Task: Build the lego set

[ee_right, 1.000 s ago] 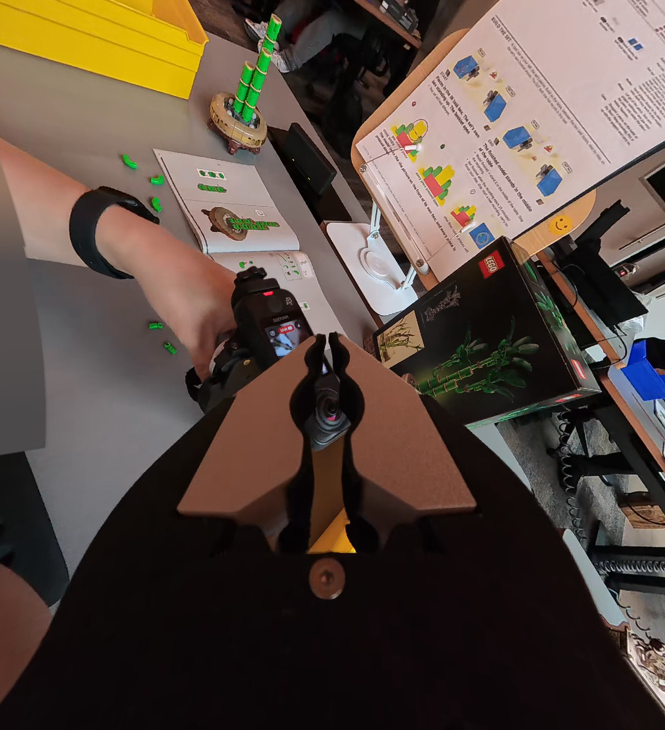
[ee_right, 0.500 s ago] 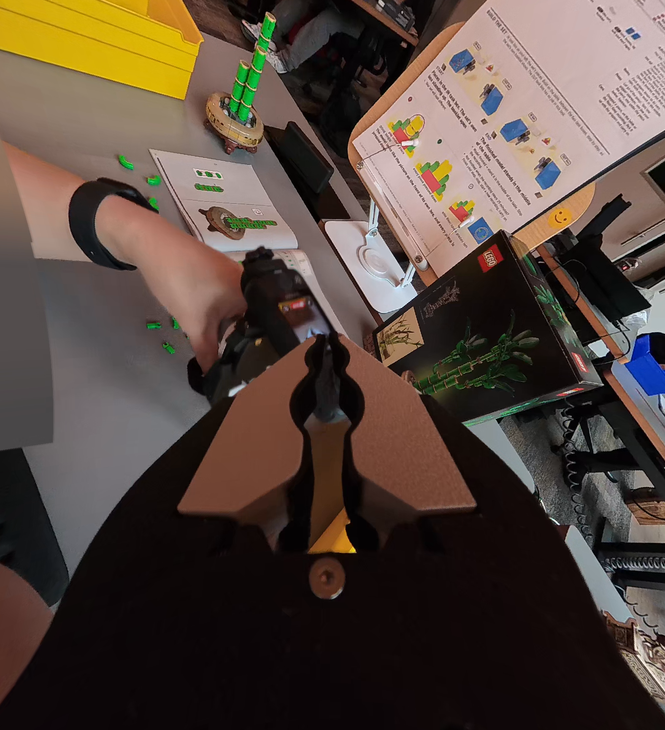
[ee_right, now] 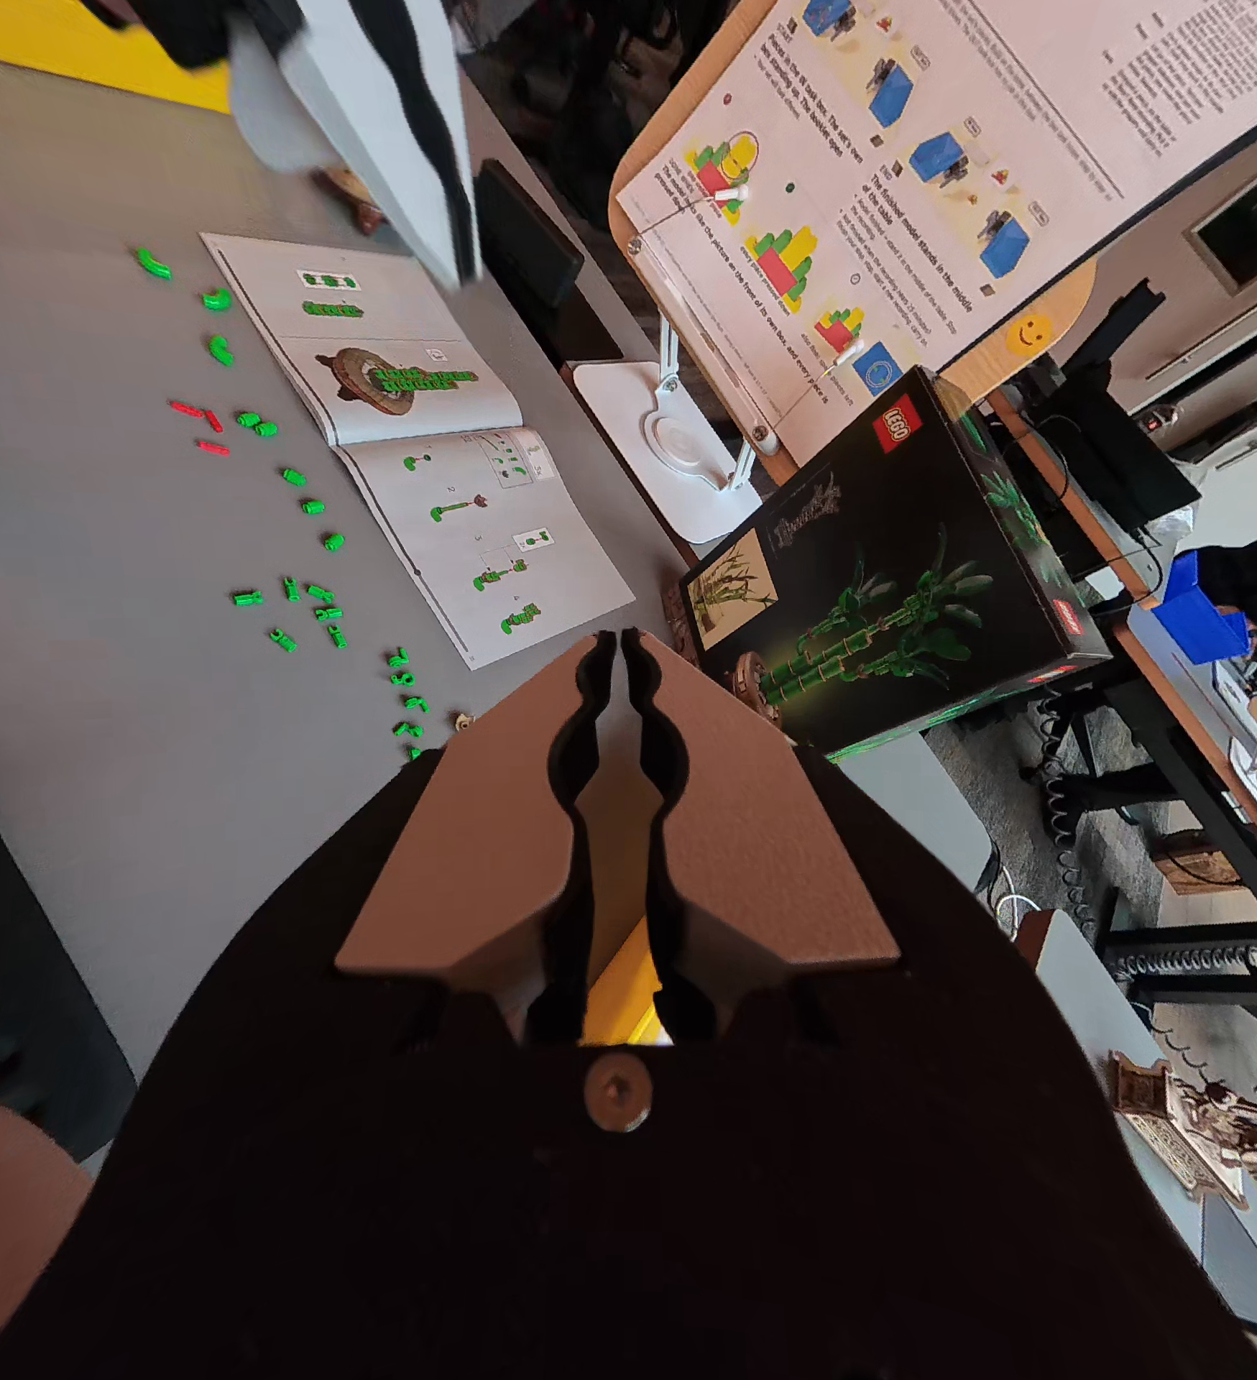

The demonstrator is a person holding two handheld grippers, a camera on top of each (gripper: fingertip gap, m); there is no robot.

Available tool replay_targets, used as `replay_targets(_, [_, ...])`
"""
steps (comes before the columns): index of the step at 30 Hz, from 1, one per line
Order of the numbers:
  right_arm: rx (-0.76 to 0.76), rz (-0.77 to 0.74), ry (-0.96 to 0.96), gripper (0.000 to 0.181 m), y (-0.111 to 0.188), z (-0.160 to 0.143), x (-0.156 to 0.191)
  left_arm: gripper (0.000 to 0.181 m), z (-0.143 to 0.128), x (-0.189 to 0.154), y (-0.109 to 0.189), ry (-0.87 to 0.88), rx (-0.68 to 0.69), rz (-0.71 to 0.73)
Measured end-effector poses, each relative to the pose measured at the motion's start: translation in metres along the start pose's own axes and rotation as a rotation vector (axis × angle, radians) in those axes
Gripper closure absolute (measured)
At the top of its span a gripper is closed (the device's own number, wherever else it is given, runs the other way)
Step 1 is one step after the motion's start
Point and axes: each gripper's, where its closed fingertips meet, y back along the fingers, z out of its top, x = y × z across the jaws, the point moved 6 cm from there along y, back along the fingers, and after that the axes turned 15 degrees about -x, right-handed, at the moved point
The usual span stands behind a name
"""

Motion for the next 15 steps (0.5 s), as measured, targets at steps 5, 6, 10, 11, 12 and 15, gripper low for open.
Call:
replay_targets(5, [-0.012,-0.084,0.010,0.170,-0.005,0.011,-0.008,0.159,0.029,0.015,0.087,-0.191,-0.252,0.273])
replay_targets(6, [-0.022,-0.104,0.004,0.168,-0.007,0.014,-0.010,0.159,0.033,0.017,0.105,-0.252,-0.306,0.356])
replay_targets(10, [-0.068,-0.187,-0.010,0.167,-0.013,0.030,-0.019,0.159,0.041,0.017,0.166,-0.383,-0.507,0.535])
replay_targets(11, [-0.079,-0.205,-0.007,0.166,-0.015,0.034,-0.021,0.159,0.042,0.017,0.176,-0.375,-0.540,0.532])
replay_targets(12, [-0.089,-0.221,-0.002,0.168,-0.017,0.037,-0.021,0.158,0.042,0.018,0.184,-0.359,-0.564,0.524])
replay_targets(15, [-0.121,-0.266,-0.001,0.172,-0.024,0.048,-0.023,0.156,0.038,0.028,0.200,-0.301,-0.597,0.532])
